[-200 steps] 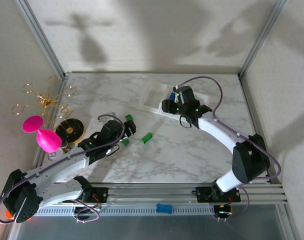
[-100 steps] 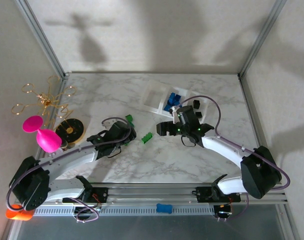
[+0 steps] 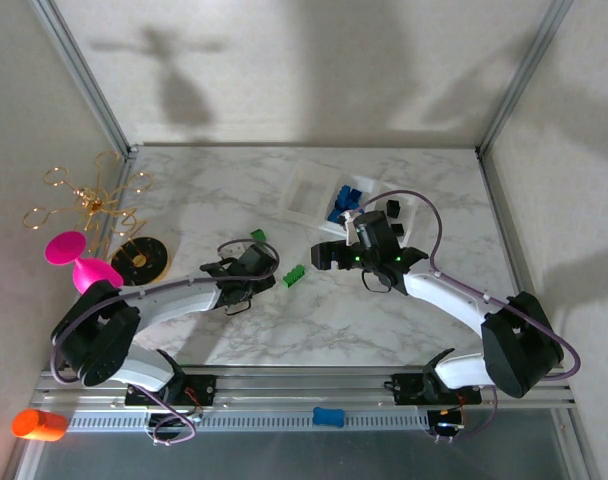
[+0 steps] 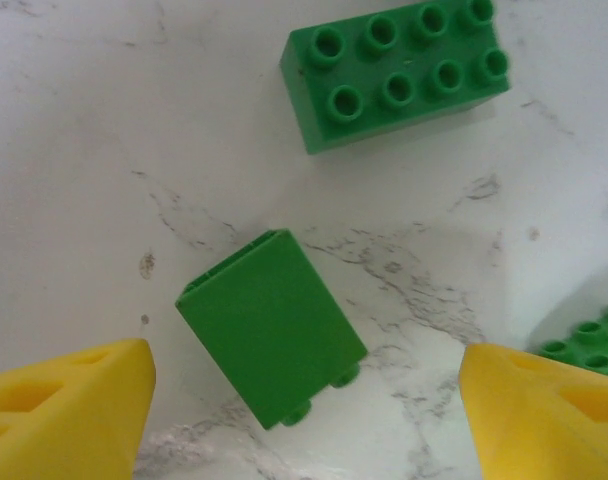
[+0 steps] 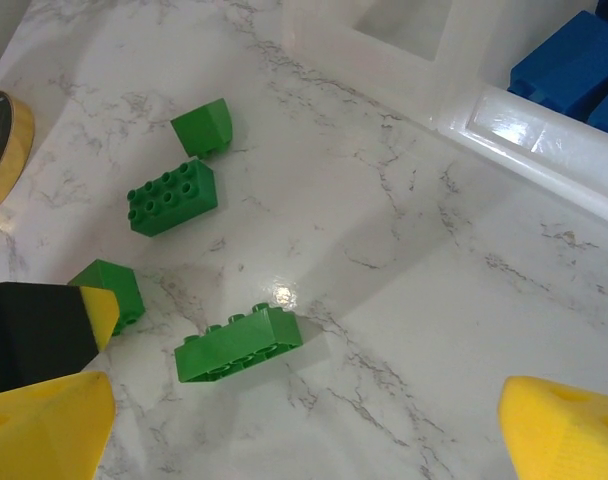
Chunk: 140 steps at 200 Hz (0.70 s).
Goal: Sort the legos into containers by color
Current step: Pick up the lego from the center of the table.
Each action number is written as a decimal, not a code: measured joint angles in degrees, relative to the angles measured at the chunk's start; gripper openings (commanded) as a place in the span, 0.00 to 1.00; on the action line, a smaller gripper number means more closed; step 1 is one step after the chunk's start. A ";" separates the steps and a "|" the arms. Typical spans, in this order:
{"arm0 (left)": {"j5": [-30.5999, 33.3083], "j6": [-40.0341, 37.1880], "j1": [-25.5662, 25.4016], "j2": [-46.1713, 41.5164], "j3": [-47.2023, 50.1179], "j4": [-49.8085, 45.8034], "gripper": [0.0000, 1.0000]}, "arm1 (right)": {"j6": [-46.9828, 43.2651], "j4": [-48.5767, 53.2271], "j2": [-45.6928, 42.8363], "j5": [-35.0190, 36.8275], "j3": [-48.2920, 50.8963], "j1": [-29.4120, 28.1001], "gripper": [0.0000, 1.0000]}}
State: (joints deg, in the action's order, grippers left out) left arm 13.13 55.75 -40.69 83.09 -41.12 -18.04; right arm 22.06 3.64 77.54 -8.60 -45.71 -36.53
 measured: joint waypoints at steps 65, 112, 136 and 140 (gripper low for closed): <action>2.73 -0.44 0.00 6.12 -1.25 2.49 0.59 | 0.74 -0.04 0.28 1.33 0.07 0.02 0.99; 4.61 -2.14 0.02 7.93 -2.80 5.18 0.40 | 1.92 -0.07 0.26 2.03 0.24 0.02 0.99; 4.76 -3.21 0.02 7.93 -2.80 6.03 0.35 | 2.73 -0.35 0.26 2.21 0.24 0.02 0.99; 4.76 -3.28 0.02 7.89 -2.78 6.16 0.34 | 2.82 -0.46 0.26 2.40 0.24 0.00 0.99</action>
State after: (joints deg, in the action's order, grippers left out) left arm 17.89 52.47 -40.66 90.98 -43.90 -11.88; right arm 24.88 3.18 77.80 -6.20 -45.47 -36.53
